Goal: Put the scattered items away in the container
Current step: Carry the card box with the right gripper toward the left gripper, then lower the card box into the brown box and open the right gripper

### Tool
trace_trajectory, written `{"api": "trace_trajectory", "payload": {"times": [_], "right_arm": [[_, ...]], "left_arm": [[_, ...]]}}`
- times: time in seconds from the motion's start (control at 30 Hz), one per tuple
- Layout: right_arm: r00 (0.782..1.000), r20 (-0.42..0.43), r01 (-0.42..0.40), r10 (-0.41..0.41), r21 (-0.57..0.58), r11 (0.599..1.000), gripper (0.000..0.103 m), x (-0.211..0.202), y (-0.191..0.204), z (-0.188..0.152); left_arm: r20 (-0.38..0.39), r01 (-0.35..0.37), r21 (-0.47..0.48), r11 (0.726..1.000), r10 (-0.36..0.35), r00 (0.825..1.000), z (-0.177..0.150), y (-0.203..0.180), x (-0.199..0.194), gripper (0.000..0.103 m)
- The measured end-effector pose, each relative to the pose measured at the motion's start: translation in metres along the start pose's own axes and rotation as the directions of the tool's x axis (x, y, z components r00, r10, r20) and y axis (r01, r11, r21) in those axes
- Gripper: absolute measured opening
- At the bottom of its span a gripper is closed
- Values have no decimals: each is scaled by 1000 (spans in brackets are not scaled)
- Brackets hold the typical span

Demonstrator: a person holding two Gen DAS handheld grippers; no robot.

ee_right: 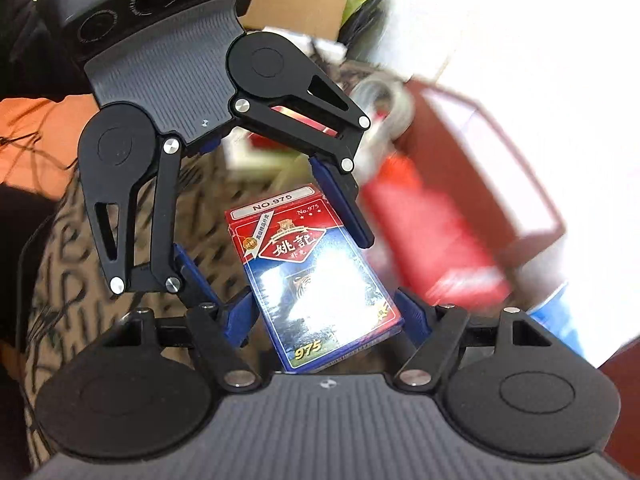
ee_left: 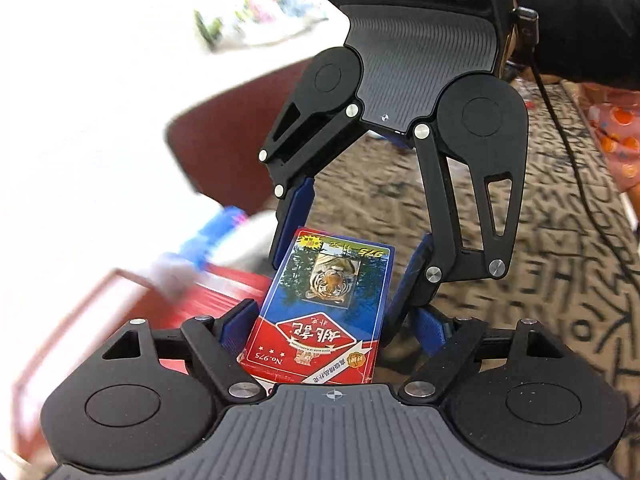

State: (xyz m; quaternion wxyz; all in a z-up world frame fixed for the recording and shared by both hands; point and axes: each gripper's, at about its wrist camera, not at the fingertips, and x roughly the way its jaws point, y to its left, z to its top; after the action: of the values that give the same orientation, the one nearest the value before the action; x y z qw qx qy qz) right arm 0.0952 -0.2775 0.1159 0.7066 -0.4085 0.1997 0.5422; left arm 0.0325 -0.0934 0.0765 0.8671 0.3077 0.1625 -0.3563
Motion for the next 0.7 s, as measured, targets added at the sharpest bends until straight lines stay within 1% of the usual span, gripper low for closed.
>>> {"api": "trace_trajectory", "payload": {"times": [0.1,0.2,0.33,0.43,0.53,0.67,0.7], "right_arm": [[999,13,48,-48,-33,998,78,4,-25,36],[996,23,90,-89,-53,995,78,14,-53,65],[993,37,118,-116,-48,992,78,36,-89,91],[990,30,139,-137,-46,989,77,60,-113,102],[989,18,149,-149,-20,989,77,86,-139,106],[990,28,139,-141,48,989,77,114,-178,103],[989,30,141,-143,61,988,77,120,-186,101]], "left_arm": [[-7,-65,45,997,66,998,9,37,-7,83],[-22,-111,65,992,113,993,12,78,-3,83],[-44,-159,65,985,162,986,5,126,11,83],[-80,-167,76,983,173,982,-3,159,31,83],[-125,-170,98,981,182,975,-9,190,58,83],[-161,-169,75,983,179,971,-19,230,95,83],[-167,-172,69,983,181,969,-21,237,103,84]]}}
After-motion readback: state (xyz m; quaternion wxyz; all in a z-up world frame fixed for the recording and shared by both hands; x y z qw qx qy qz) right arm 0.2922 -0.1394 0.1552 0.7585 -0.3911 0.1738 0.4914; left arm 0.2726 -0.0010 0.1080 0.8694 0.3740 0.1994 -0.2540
